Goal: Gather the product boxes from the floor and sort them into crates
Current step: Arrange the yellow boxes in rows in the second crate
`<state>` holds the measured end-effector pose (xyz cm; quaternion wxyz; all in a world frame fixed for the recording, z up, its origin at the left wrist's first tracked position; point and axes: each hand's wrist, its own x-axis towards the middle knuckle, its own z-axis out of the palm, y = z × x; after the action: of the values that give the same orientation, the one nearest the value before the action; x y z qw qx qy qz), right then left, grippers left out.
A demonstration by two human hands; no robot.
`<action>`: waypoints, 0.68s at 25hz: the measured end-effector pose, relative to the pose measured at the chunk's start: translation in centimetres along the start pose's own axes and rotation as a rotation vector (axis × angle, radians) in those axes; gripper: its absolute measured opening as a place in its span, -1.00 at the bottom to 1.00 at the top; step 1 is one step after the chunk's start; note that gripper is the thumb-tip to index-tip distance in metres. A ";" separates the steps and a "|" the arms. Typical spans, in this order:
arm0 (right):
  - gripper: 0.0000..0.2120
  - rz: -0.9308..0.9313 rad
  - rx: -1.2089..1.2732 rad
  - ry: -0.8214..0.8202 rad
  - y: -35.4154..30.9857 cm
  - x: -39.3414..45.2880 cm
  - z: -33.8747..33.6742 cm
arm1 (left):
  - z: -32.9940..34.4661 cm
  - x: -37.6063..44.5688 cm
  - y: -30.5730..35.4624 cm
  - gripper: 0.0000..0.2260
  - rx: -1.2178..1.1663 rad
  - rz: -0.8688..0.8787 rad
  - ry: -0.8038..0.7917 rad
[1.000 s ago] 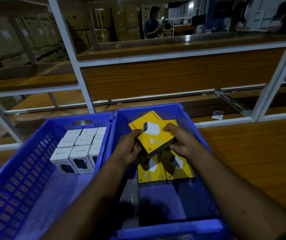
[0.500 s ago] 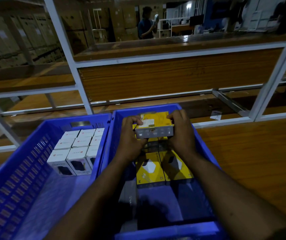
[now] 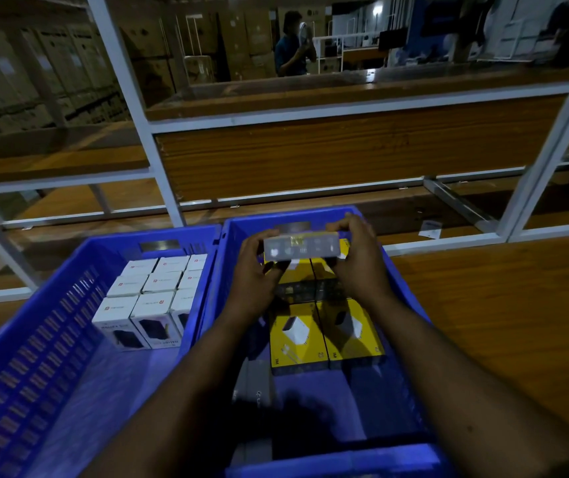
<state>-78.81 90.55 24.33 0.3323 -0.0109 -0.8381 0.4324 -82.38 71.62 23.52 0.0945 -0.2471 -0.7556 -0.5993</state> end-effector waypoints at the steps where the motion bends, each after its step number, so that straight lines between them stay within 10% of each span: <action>1: -0.56 0.154 0.138 -0.091 -0.2 0.0 -0.1 | 0.1 0.0 0.1 -0.72 -0.006 -0.058 -0.001; 4: -0.60 0.610 0.518 -0.234 0.6 0.1 0.1 | 1.0 -0.1 -0.1 -0.80 -0.123 -0.358 0.019; 7: -0.47 0.846 0.284 -0.353 1.9 -0.4 0.8 | 1.5 -0.7 0.0 -0.76 -0.223 -0.732 -0.171; 17: -0.55 0.661 -0.574 -0.840 0.9 -1.5 -1.2 | 5.4 -2.6 -0.7 -0.77 -0.238 -1.123 -0.510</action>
<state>-77.25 91.51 23.29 -0.1951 -0.1883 -0.9329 0.2370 -79.69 75.96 20.40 -0.4462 0.0435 -0.6969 -0.5598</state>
